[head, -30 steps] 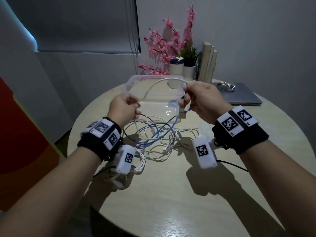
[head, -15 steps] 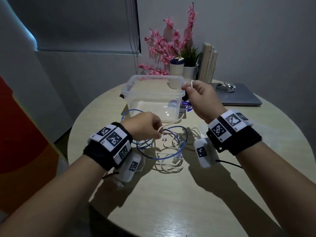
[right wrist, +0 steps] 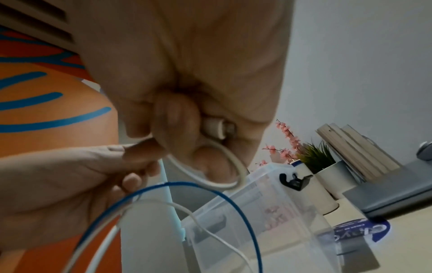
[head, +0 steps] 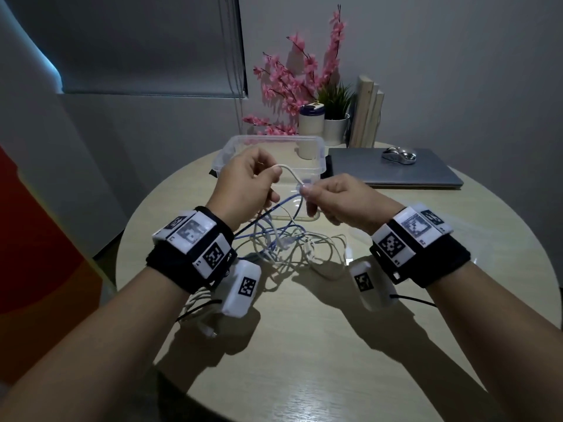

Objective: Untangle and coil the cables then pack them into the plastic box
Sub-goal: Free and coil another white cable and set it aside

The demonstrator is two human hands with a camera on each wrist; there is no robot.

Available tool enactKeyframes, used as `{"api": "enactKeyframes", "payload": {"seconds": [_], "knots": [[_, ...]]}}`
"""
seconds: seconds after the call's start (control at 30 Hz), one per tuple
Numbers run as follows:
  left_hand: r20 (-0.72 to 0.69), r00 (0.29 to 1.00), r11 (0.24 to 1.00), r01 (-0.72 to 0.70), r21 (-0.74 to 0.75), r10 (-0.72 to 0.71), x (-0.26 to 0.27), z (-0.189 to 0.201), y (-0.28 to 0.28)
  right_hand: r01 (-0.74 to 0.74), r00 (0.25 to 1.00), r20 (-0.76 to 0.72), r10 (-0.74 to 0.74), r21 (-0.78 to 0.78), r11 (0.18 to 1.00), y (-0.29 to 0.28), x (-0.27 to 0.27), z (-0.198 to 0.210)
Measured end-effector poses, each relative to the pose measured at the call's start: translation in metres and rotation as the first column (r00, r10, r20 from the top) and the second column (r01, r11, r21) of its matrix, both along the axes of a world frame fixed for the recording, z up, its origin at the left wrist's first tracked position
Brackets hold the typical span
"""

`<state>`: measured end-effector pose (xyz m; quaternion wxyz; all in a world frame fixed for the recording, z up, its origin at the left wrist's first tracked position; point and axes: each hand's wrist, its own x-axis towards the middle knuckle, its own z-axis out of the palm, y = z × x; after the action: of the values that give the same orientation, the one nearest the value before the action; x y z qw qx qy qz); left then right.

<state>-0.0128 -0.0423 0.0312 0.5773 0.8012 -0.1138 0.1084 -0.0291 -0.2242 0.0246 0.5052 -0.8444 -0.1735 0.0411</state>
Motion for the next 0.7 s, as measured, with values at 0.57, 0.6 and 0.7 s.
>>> {"api": "enactKeyframes", "payload": {"seconds": [0.57,0.6,0.7], "knots": [[-0.312,0.931,0.836,0.319,0.447,-0.189,-0.014,-0.045,-0.014,0.129,0.990,-0.069,-0.123,0.794,0.595,0.000,0.010,0.031],[-0.334,0.918,0.840,0.347,0.417,-0.214,-0.016,-0.043,-0.015,0.146,0.982,-0.023,-0.189,0.730,0.668,0.000,0.012,0.027],[-0.337,0.898,0.849,0.398,0.348,-0.283,-0.022,-0.034,-0.017,0.273,0.925,0.192,-0.328,0.266,0.925,-0.003,0.014,0.014]]}}
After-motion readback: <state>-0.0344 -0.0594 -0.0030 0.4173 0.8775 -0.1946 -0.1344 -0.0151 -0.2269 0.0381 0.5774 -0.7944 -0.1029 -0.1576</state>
